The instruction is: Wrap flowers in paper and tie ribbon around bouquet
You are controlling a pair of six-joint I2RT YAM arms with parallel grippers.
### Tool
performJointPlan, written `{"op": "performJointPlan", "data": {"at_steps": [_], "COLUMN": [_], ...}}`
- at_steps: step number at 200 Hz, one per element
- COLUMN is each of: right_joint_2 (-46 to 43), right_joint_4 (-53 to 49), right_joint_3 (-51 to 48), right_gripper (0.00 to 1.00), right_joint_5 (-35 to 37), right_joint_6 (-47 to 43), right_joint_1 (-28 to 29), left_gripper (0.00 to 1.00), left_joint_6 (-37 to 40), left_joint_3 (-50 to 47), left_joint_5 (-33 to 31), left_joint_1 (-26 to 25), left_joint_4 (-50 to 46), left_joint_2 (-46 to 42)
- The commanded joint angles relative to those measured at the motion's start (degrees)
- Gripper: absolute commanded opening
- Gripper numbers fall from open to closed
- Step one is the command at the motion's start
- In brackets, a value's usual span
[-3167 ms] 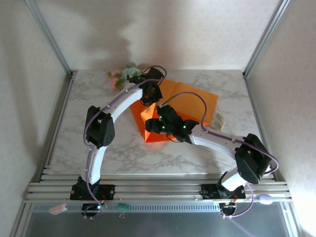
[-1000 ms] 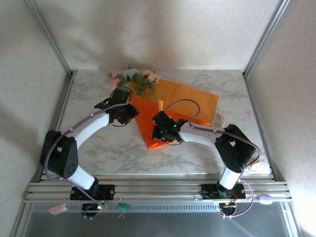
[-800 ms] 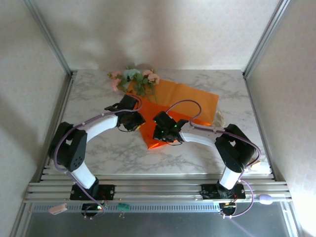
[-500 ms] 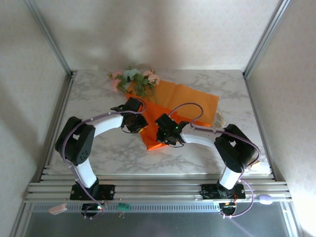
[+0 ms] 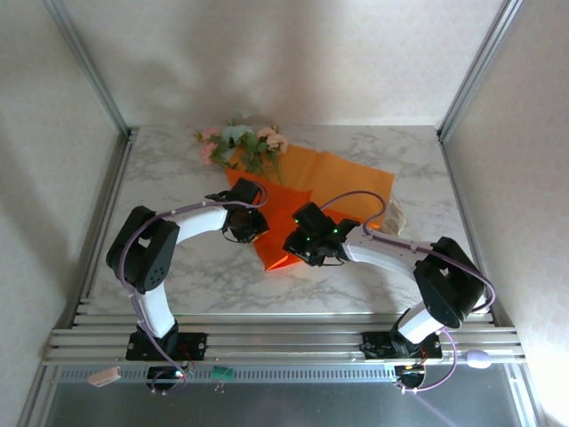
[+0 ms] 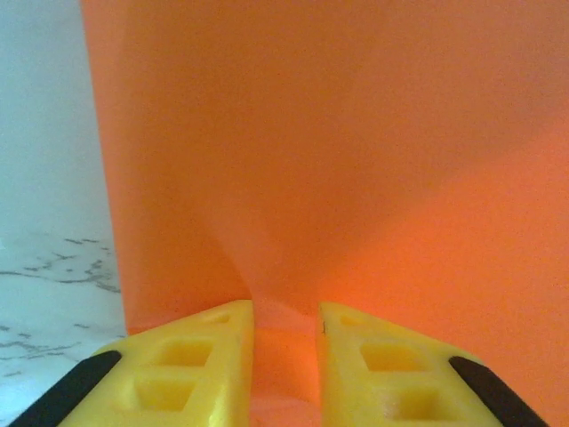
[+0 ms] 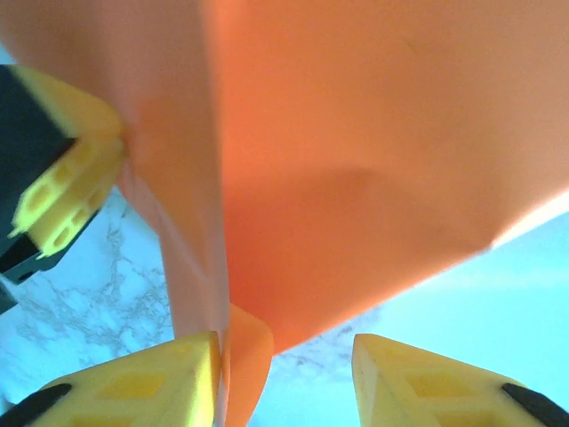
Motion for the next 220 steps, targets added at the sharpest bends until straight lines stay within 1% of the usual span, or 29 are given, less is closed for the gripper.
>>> {"op": "performJointPlan", "data": {"at_steps": [1,14,30,52,74,93,118,135,152,162,170,193,220], "right_joint_2": [0.07,0.69,0.81,1.05,3.16,4.27,5.46,5.95,6.49,7.08,7.43,7.66,7.48], "right_joint_4": [2.33,3.15,4.79,4.55,1.66,0.02,-0.64,-3.19,-5.39,-6.66,-7.22,-7.84,-8.50], "right_joint_3": [-1.08,-1.02,-0.97,-0.32,0.97,1.61,2.98,4.77,6.27,7.02,7.23,7.23,7.69], "right_gripper": [0.45,0.45,0.45,0.44,0.41,0.39,0.27,0.12,0.07,0.02,0.00,0.00,0.00], "right_joint_5": [-5.77,-7.65,-7.97,-7.43,-8.45,-7.40,-5.96,-4.24,-2.95,-2.66,-2.67,-2.34,-1.32], "right_joint_6": [13.10,17.75,21.89,24.50,23.57,22.09,20.05,16.89,13.12,11.35,10.38,8.83,6.67], "right_joint_1": [0.01,0.00,0.01,0.11,0.11,0.12,0.22,0.34,0.46,0.44,0.49,0.82,1.17], "left_gripper": [0.22,0.22,0.22,0.22,0.22,0.22,0.23,0.23,0.24,0.24,0.24,0.24,0.24], "left_joint_6": [1.34,1.44,1.66,1.79,2.24,3.18,4.26,6.42,9.81,12.04,13.65,16.98,18.99], "left_joint_3": [1.42,1.50,1.76,1.77,1.93,3.01,4.31,7.16,11.93,14.64,16.35,21.28,27.73], "left_joint_5": [-0.95,-0.83,-0.79,-0.48,-0.27,-0.64,-1.26,-3.04,-5.00,-6.54,-7.81,-9.19,-9.87], "left_joint_1": [-0.62,-0.60,-0.60,-0.65,-0.60,-0.63,-0.21,1.68,5.14,7.54,9.47,14.07,16.77], "left_joint_4": [-1.06,-1.16,-1.19,-0.99,-0.71,-1.85,-2.99,-5.78,-9.79,-11.33,-11.55,-10.62,-10.21], "left_joint_2": [0.03,-0.03,-0.15,-0.25,-0.17,0.36,0.43,0.75,3.29,5.26,6.64,10.81,15.90]}}
